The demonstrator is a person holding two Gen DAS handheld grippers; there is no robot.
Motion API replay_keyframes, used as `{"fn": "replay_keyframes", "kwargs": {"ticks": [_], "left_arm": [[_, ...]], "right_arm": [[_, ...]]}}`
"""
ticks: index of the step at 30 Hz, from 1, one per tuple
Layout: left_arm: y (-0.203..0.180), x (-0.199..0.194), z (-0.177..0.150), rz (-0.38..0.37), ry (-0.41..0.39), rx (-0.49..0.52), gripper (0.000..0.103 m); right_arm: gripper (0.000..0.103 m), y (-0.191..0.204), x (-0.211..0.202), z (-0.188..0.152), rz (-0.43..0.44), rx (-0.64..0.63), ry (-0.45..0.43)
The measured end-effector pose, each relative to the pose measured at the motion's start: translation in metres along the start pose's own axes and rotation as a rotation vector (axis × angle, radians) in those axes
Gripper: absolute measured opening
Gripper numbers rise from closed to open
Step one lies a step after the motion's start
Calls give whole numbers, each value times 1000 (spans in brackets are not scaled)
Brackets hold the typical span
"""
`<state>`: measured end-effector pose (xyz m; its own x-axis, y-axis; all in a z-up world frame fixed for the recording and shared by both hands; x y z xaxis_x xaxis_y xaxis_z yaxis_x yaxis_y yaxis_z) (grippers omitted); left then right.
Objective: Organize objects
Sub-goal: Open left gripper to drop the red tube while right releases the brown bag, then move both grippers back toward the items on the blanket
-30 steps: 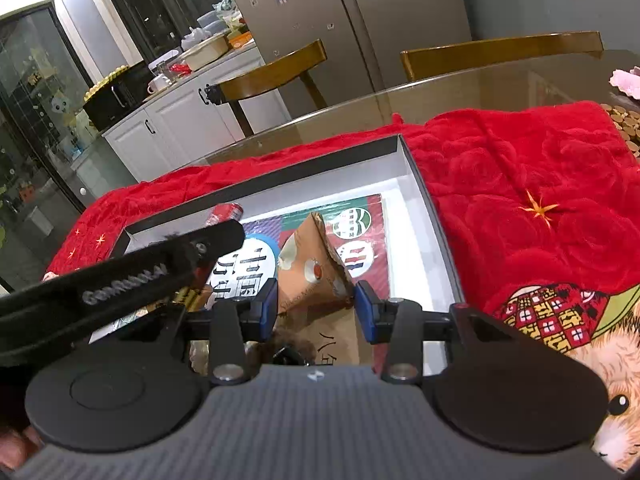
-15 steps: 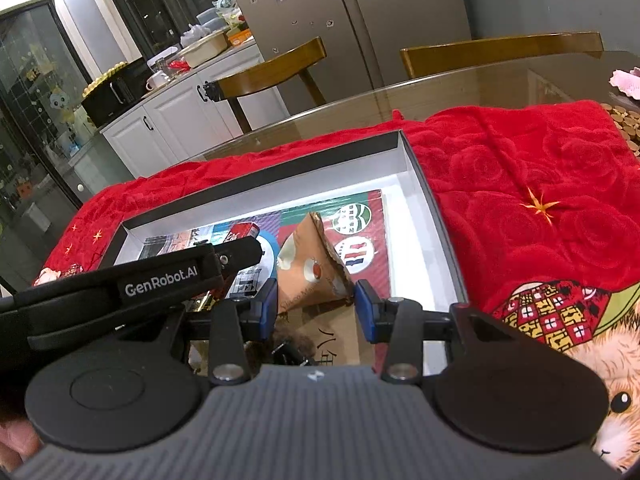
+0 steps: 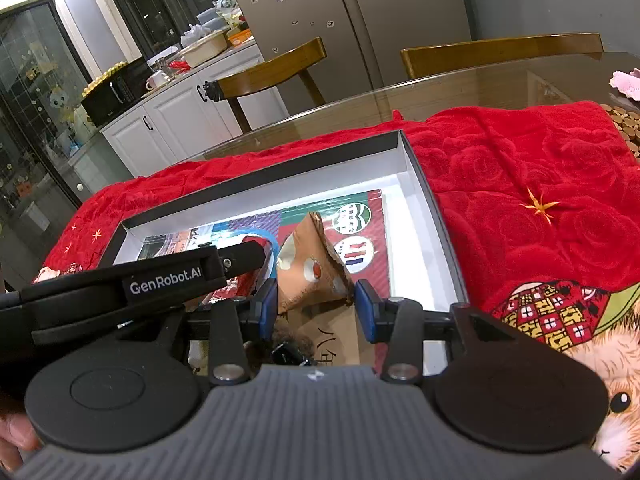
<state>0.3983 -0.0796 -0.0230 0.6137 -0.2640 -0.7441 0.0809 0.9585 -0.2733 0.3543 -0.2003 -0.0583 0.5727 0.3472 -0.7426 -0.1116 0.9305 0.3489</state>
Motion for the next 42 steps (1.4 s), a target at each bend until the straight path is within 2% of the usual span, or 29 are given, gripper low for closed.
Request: {"fn": "replay_keyframes", "kwargs": {"ticks": [10, 11, 14, 19, 23, 27, 32, 36, 39, 42], "left_arm": [[0, -2, 1, 26, -15, 10, 29], [1, -2, 1, 32, -17, 14, 29], [3, -4, 3, 63, -26, 20, 37], [5, -8, 6, 44, -11, 19, 47], [3, -23, 14, 36, -46, 34, 56], [2, -62, 27, -23, -108, 5, 61], [7, -151, 43, -70, -262, 15, 72], [27, -218, 31, 2, -362, 57, 76], [54, -256, 9, 58, -380, 68, 76], [78, -283, -17, 61, -375, 48, 76]], "right_arm": [[47, -1, -1, 1, -5, -2, -1], [56, -1, -1, 1, -7, -1, -2], [59, -1, -2, 2, 10, 12, -1], [65, -2, -5, 5, 54, 42, -2], [70, 4, -21, 14, 69, 9, -70], [77, 14, -48, 24, 80, -26, -167], [83, 31, -89, 34, 101, -53, -269], [86, 50, -125, 31, 84, -97, -350], [88, 58, -150, 22, 86, -96, -401], [90, 65, -167, 7, 88, -81, -425]]}}
Point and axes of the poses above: each gripper's, at about its wrist camera, not at the fingertips, and x roughly the way its jaws point, y to its left, z to its top, the point moved 10 cm from there along x, roughly the way its jaws point, and after that the axes turned 8 degrees about y, right-handed, at the moved point
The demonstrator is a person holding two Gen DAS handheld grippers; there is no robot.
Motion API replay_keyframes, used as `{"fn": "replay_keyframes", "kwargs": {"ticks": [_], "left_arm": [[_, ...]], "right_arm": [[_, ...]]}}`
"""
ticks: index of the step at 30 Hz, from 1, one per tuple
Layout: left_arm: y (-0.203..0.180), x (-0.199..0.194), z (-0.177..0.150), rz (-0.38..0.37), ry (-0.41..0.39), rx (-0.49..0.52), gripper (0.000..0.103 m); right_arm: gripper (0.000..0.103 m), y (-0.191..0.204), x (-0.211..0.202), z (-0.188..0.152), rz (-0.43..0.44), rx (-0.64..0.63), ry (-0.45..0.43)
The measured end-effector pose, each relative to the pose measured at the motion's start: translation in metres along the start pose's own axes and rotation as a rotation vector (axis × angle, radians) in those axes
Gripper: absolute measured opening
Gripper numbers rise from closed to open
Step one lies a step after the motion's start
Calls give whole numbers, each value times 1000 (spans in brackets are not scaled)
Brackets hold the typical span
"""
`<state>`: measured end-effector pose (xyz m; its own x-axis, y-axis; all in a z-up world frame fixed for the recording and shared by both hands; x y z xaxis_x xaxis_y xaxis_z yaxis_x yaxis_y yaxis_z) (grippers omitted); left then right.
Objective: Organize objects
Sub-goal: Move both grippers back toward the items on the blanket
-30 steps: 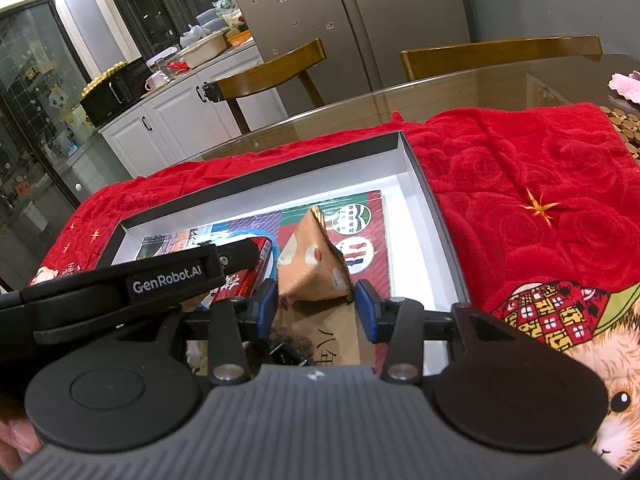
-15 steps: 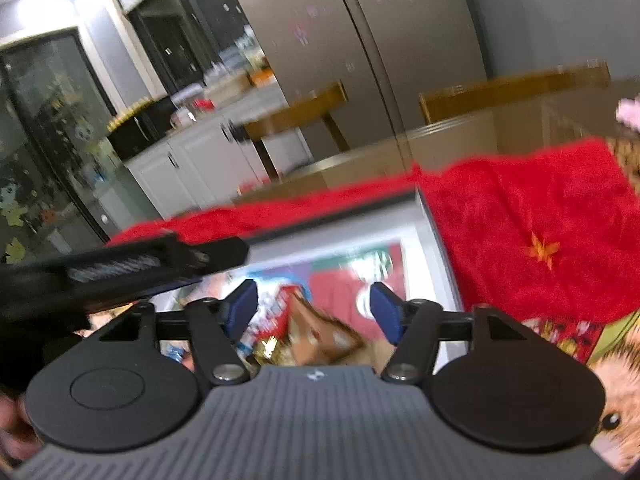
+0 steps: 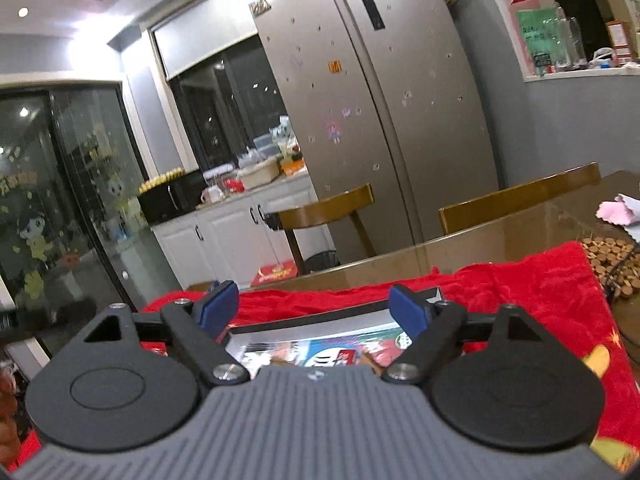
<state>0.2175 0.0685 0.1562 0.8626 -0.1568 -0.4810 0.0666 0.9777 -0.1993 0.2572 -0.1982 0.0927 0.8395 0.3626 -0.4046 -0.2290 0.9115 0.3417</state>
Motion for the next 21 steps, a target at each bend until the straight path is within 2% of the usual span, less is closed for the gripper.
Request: {"fn": "replay_keyframes", "kwargs": {"ticks": [3, 7, 13, 18, 20, 21], "left_arm": [[25, -24, -26, 22, 33, -22, 76], [41, -38, -72, 15, 79, 32, 76], [41, -17, -135, -8, 142, 104, 73], [48, 22, -167, -12, 245, 116, 55], [53, 32, -175, -1, 258, 109, 51], [55, 35, -178, 9, 264, 110, 45]], "right_arm": [[90, 15, -14, -13, -3, -19, -17], [91, 38, -26, -34, 4, -34, -29], [91, 76, -17, -58, 50, -56, -46], [91, 85, 7, -84, 58, -94, -12], [91, 80, 20, -101, 58, -93, 48], [91, 76, 24, -110, 57, -93, 81]]}}
Point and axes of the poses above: each gripper's, at about its wrist camera, not at the fingertips, and x roughly the way its jaws point, y to its left, z to its top, the point moved 10 cm from there along x, roughly the way its jaws point, and after that the axes turned 8 degrees about y, right-handed, at the moved point
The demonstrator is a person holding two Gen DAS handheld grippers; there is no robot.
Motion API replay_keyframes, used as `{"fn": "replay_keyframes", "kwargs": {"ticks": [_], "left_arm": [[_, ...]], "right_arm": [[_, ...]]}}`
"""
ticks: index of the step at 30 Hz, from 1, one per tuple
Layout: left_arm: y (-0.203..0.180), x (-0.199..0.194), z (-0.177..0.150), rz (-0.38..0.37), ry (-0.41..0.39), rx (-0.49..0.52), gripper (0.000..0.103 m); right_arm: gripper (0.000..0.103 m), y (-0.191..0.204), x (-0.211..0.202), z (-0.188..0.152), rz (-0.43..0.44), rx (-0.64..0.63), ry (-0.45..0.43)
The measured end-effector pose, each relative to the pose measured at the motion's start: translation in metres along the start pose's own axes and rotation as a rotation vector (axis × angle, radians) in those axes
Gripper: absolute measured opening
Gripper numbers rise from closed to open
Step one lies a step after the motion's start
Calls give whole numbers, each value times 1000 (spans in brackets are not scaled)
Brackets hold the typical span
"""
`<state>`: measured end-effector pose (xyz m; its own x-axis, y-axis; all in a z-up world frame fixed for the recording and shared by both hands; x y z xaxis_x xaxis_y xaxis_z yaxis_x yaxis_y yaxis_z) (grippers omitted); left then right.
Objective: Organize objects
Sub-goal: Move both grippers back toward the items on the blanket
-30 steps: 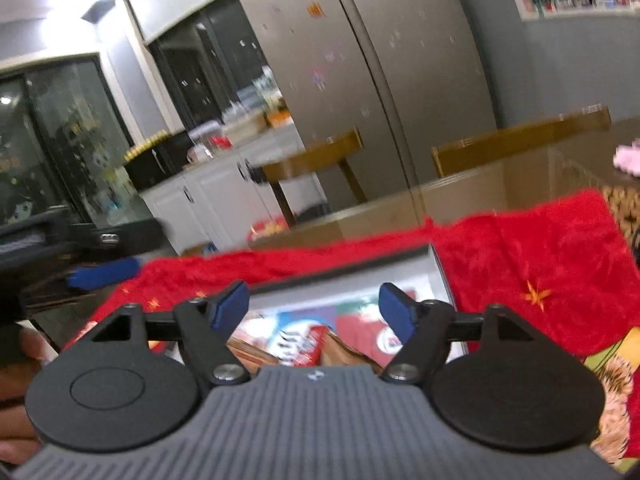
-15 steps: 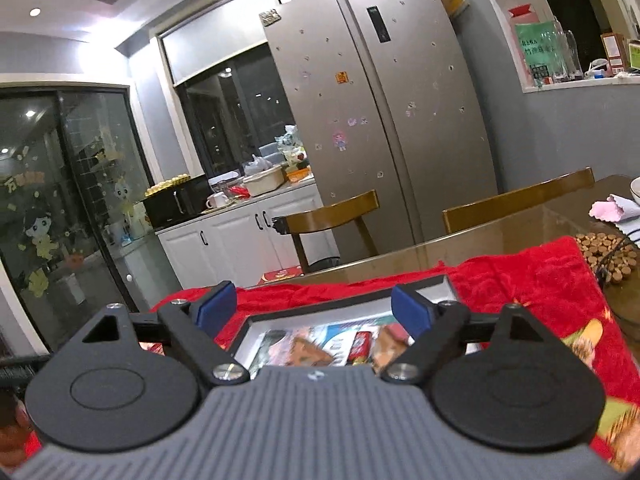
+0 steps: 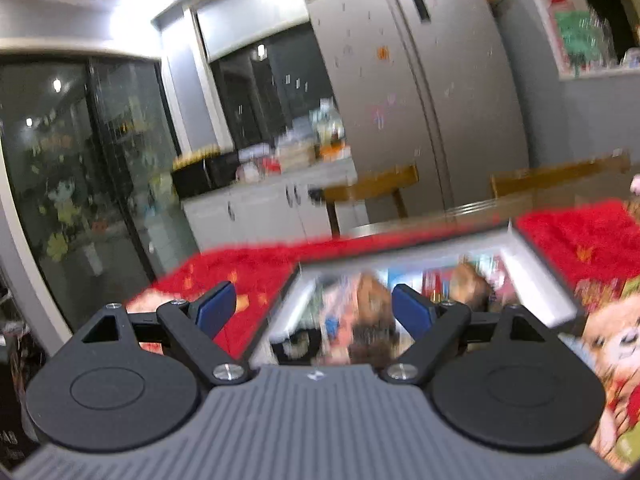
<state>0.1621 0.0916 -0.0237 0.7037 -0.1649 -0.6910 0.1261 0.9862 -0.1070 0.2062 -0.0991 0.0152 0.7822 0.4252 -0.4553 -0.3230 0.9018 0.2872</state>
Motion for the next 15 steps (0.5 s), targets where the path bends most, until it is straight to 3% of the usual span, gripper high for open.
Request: {"fn": "replay_keyframes", "kwargs": {"ticks": [3, 9, 12, 15], "left_arm": [[0, 11, -8, -4, 31, 15, 26], [-3, 19, -10, -28, 20, -1, 24], [-7, 17, -11, -25, 2, 21, 13], [-8, 13, -12, -16, -17, 36, 9]], "right_arm": [[91, -12, 10, -14, -9, 6, 46], [91, -19, 30, -37, 14, 44, 150], [90, -14, 35, -48, 9, 20, 176], [90, -9, 35, -54, 16, 0, 183]]}}
Point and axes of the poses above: each gripper's, at about its wrist camera, not at the fingertips, and x roughly the way its jaws point, y to its left, z to its top, the point moved 10 cm from there along x, roughly the way its jaws point, and after that the axes turned 8 degrees about y, right-handed, at the moved point
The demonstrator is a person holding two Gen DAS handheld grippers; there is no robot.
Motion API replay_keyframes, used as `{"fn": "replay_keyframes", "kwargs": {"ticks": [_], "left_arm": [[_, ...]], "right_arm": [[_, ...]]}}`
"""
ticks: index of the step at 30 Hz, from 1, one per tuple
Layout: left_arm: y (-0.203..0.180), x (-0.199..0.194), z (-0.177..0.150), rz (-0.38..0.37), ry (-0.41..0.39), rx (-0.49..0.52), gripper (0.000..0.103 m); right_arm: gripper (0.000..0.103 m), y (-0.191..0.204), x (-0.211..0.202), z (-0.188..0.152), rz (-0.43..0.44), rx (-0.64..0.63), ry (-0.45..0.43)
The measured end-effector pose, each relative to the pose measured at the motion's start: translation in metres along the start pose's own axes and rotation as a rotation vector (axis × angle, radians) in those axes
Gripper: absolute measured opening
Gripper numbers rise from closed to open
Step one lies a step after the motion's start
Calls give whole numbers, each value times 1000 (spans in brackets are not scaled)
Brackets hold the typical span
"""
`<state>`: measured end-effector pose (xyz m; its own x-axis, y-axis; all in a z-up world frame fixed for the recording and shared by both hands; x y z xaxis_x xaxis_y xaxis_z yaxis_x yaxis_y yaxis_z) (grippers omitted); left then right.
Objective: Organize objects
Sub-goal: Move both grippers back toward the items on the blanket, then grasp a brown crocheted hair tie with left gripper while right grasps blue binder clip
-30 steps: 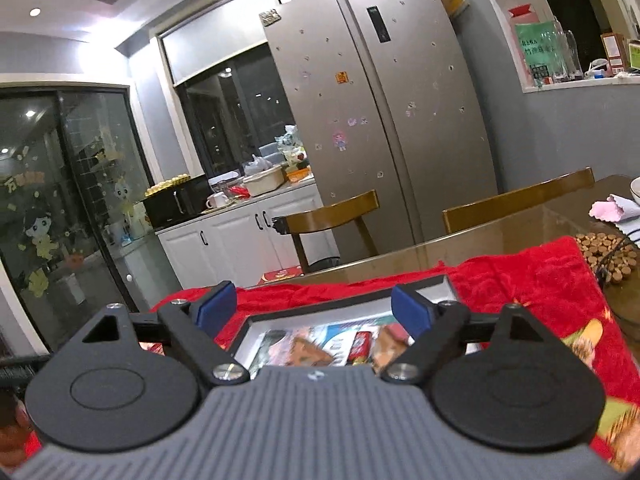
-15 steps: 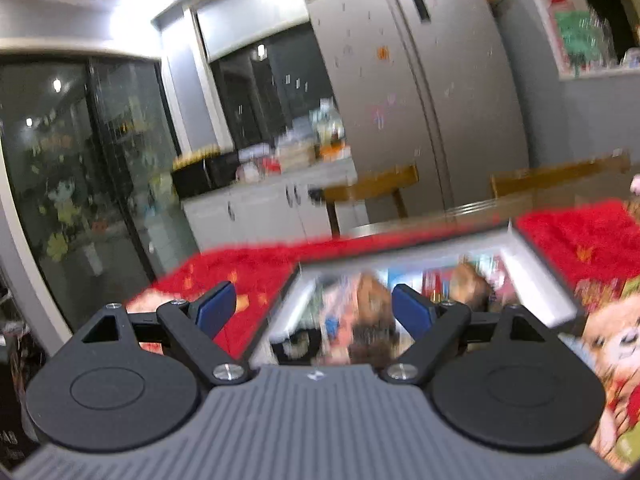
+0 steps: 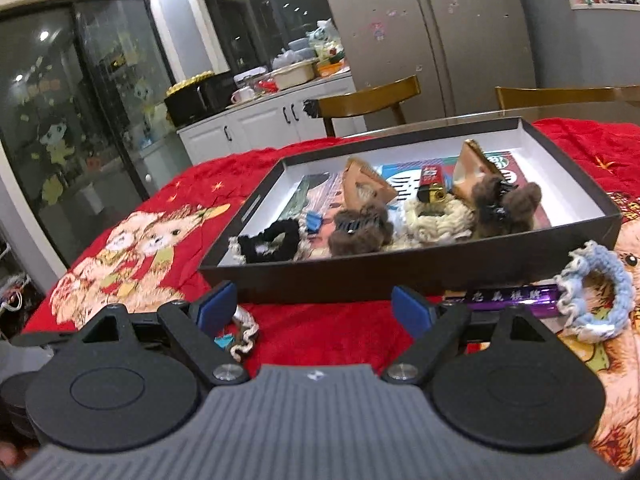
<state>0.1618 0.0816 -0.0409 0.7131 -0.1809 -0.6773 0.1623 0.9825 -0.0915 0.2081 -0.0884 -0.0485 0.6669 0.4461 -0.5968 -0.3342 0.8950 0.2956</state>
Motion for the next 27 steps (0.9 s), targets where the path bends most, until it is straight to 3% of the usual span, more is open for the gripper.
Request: {"fn": "replay_keyframes", "kwargs": {"ticks": [10, 14, 19, 23, 27], "left_arm": [[13, -31, 16, 65, -112, -8, 7], [20, -58, 29, 76, -193, -32, 7], [25, -87, 36, 145, -274, -34, 7], [31, -94, 24, 201, -266, -43, 7], [40, -82, 11, 287, -234, -29, 7]], "right_arm": [[90, 5, 4, -3, 14, -17, 15], [90, 11, 4, -4, 24, -48, 6], [90, 25, 5, -9, 58, -107, 3], [91, 40, 4, -11, 104, -151, -3], [90, 56, 15, -15, 152, -121, 53]]}}
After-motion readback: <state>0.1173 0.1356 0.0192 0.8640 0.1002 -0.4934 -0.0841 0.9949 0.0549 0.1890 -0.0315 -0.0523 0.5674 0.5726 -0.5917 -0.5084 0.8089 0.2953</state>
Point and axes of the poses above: each gripper's, at about its wrist camera, not at the fingertips, and x roughly the way its jaws point, y to its left, z to its top, the point moved 10 cm from there along x, roughly the way its jaws point, and after that the axes turned 8 degrees about y, right-handed, at the moved point
